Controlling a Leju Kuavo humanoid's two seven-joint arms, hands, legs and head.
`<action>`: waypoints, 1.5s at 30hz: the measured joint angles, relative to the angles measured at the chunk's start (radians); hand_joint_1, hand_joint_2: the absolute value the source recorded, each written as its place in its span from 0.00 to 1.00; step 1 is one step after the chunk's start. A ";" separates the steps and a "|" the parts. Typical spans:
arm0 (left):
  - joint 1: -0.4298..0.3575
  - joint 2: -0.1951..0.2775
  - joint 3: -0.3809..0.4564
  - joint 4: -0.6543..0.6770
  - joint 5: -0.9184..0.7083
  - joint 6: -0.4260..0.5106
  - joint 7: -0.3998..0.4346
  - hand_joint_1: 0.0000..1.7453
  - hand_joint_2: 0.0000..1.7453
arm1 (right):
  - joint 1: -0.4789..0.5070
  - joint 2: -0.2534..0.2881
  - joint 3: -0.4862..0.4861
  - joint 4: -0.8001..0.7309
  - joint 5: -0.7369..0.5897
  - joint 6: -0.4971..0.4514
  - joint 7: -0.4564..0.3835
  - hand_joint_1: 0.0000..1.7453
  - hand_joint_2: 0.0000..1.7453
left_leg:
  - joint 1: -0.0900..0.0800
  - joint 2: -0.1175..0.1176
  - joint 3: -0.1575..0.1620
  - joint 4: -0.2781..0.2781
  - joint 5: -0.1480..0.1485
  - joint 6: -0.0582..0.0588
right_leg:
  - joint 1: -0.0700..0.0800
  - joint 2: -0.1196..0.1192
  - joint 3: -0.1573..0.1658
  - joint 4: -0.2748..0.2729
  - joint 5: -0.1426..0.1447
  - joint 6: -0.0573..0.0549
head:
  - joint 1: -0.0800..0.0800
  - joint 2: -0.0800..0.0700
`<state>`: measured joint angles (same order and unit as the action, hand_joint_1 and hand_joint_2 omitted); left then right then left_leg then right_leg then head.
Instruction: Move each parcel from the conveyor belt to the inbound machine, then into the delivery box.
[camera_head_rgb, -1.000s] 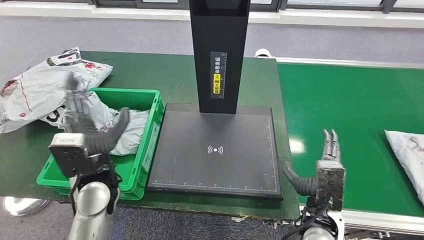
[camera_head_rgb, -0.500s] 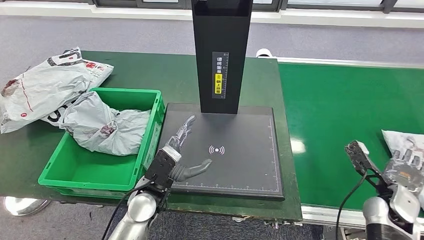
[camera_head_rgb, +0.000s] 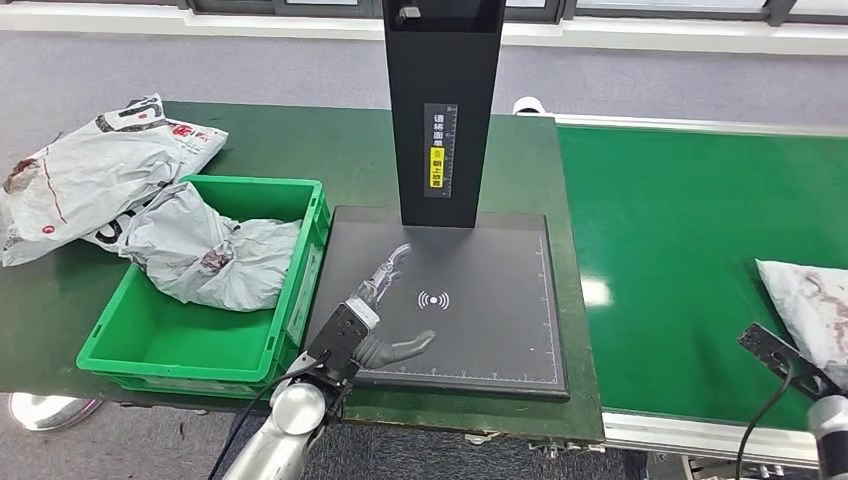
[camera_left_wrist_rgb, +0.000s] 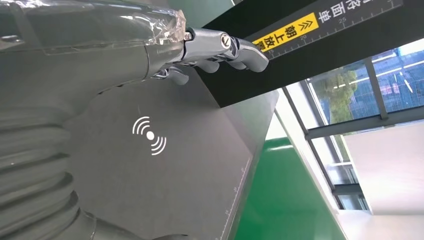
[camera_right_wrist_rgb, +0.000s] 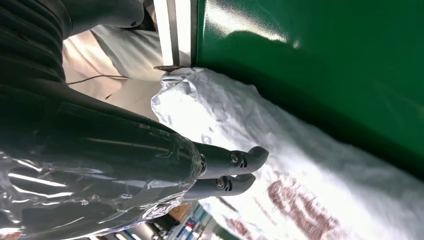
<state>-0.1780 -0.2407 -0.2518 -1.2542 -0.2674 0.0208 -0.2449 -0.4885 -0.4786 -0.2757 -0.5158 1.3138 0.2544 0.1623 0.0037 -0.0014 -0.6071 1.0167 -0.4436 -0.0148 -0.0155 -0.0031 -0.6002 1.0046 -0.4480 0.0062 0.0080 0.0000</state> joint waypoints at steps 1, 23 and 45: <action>0.000 0.001 0.000 0.005 0.002 0.000 -0.003 0.00 1.00 | -0.013 -0.006 0.006 0.021 0.000 0.007 -0.001 0.00 1.00 | 0.000 0.000 0.000 0.000 0.000 0.000 | 0.000 0.000 0.000 0.000 0.000 0.000 | 0.000 0.000; 0.007 0.019 0.000 0.056 0.022 0.031 -0.025 0.00 1.00 | -0.106 -0.070 0.049 0.156 -0.066 -0.027 -0.013 0.00 1.00 | 0.000 -0.001 -0.002 0.000 0.000 0.001 | 0.000 -0.001 0.000 0.000 0.000 0.000 | 0.000 0.000; 0.076 0.038 0.000 -0.027 0.014 0.078 -0.013 0.00 1.00 | -0.180 -0.036 -0.205 0.156 -0.547 -0.076 -0.135 0.00 1.00 | 0.000 -0.005 -0.002 0.000 0.001 0.002 | -0.001 -0.006 0.000 0.000 -0.001 0.001 | 0.000 0.000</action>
<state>-0.1017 -0.2031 -0.2518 -1.2817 -0.2535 0.0990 -0.2575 -0.6685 -0.5143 -0.4803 -0.3593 0.7672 0.1783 0.0278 0.0035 -0.0059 -0.6093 1.0165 -0.4426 -0.0129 -0.0161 -0.0094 -0.6000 1.0048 -0.4489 0.0076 0.0080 0.0000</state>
